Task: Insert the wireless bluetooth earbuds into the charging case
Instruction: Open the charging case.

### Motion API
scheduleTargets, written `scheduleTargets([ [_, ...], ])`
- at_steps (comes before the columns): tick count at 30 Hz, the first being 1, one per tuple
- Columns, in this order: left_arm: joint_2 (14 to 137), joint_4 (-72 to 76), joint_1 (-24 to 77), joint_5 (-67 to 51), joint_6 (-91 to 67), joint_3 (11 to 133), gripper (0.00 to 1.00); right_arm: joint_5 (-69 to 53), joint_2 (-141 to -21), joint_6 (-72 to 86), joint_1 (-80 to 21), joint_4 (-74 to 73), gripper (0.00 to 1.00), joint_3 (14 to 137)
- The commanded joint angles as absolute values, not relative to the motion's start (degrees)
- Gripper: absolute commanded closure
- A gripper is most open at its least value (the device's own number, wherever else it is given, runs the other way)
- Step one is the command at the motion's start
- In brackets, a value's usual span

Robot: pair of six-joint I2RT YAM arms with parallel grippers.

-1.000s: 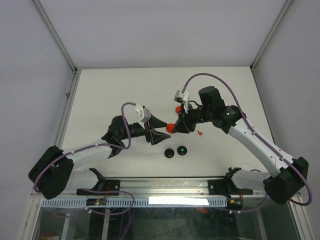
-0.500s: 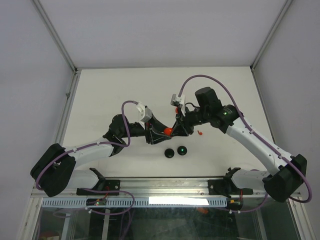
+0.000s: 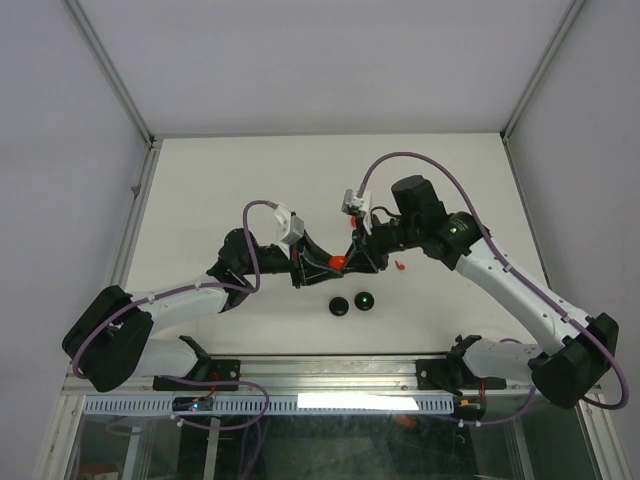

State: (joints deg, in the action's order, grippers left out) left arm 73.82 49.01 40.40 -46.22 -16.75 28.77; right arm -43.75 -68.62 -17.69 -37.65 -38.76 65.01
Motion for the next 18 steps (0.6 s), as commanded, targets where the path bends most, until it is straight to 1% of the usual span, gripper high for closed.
scheduleTargets([
  [1, 72.7, 52.6, 40.3, -46.1, -14.2, 29.5, 1.00, -39.8, -64.5, -15.0, -37.9, -33.5, 0.72, 65.5],
  [5, 71.8, 51.5, 40.7, -45.8, -11.6, 28.9, 1.00, -36.9, -63.2, -14.2, -37.9, -31.6, 0.66, 64.7],
  [10, 70.6, 50.8, 41.1, -44.7, -8.3, 27.8, 1.00, -34.3, -62.2, -13.3, -37.9, -30.3, 0.61, 64.0],
  [18, 69.5, 51.0, 41.7, -44.7, -6.6, 27.3, 1.00, -32.1, -63.4, -12.7, -37.9, -30.2, 0.59, 64.0],
])
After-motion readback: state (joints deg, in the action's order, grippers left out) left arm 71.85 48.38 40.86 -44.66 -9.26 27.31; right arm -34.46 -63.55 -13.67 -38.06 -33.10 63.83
